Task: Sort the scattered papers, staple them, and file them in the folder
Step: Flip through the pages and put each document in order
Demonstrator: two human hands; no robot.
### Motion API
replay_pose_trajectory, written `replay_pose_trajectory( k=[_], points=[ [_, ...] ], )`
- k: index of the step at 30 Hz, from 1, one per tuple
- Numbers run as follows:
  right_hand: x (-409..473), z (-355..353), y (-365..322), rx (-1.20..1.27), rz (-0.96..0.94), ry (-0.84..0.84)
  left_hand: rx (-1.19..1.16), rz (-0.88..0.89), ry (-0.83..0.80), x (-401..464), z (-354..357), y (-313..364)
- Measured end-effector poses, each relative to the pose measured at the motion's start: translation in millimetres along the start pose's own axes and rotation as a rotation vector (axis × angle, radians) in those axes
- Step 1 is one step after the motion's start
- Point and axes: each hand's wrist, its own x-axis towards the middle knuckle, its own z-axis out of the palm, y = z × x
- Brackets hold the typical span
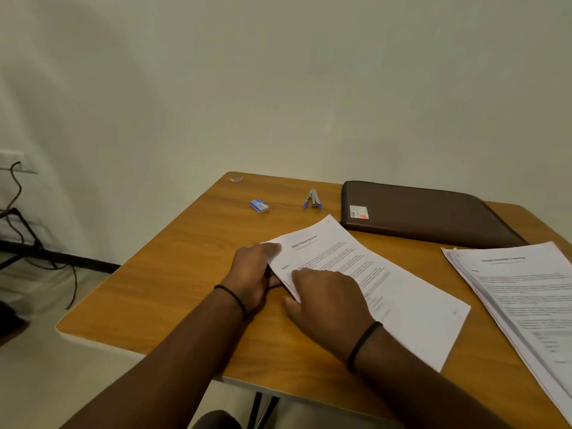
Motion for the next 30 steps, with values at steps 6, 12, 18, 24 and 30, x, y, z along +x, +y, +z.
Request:
replay_pose_trajectory(
  k=[6,12,18,24,30],
  points=[
    [-1.6,18.6,1.1,-0.191,-0.124,0.123,-0.018,-0.221,-0.164,11.5,-15.0,25.6],
    [3.7,18.7,16.7,-0.22,-0.251,0.158,0.309,-0.286,-0.272,35.0,-6.8,43.7],
    [1.6,18.1,24.1,-0.166,-0.28,0.21,0.463,-0.156,-0.325,54.4,-16.8,41.8],
    [25.9,28.8,17.2,-0.173,-0.272,0.179,0.377,-0.165,-0.3,68.3,-41.2,50.7],
    [30.0,38.6,23.8,-0.167,-0.243,0.053,0.284,-0.195,-0.33,66.2,-32.6,53.1]
  ],
)
